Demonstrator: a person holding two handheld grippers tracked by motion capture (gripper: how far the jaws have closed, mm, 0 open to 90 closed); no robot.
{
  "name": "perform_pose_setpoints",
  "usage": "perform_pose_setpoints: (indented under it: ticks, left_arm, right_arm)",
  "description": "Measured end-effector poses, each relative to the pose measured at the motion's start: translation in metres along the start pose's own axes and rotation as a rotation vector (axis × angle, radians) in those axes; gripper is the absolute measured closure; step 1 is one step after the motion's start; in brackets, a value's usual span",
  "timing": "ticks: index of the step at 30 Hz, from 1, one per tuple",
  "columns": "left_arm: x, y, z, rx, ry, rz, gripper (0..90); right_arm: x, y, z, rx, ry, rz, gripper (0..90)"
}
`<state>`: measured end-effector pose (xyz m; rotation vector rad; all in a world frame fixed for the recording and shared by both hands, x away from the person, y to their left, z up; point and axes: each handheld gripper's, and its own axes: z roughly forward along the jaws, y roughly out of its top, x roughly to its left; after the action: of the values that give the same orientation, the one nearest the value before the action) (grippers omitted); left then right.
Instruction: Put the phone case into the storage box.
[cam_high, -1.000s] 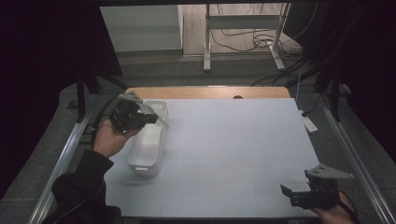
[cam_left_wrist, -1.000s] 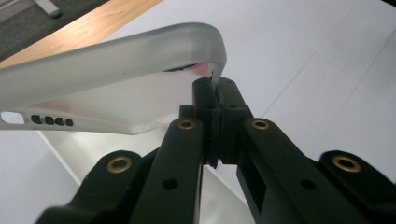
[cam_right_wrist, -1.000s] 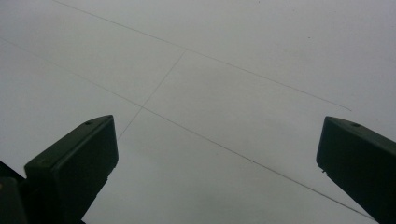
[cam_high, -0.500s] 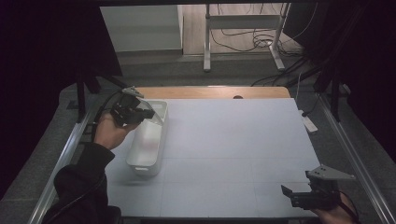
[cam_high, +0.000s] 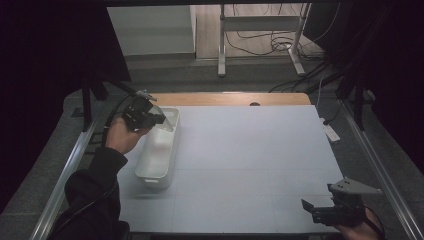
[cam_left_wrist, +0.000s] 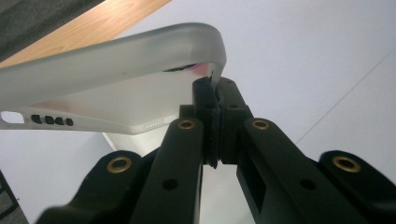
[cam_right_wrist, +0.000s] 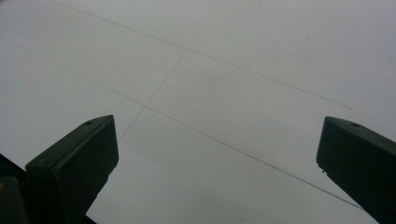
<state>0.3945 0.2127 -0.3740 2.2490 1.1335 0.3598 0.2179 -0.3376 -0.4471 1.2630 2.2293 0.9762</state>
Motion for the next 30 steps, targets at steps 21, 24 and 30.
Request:
perform_pose_setpoints:
  ticks: [21,24,30]
  left_arm:
    - [0.013,0.014,0.036,0.034,0.039,-0.067,88.2]
    - [0.015,0.016,0.042,0.049,0.044,-0.073,88.2]
    - [0.020,0.019,0.050,0.067,0.053,-0.094,88.2]
  right_arm:
    - [0.000,0.000,0.001,0.003,0.006,0.001,0.0]
    - [0.000,0.000,0.001,0.004,0.007,0.001,0.0]
    - [-0.001,0.000,0.001,0.006,0.009,0.002,0.0]
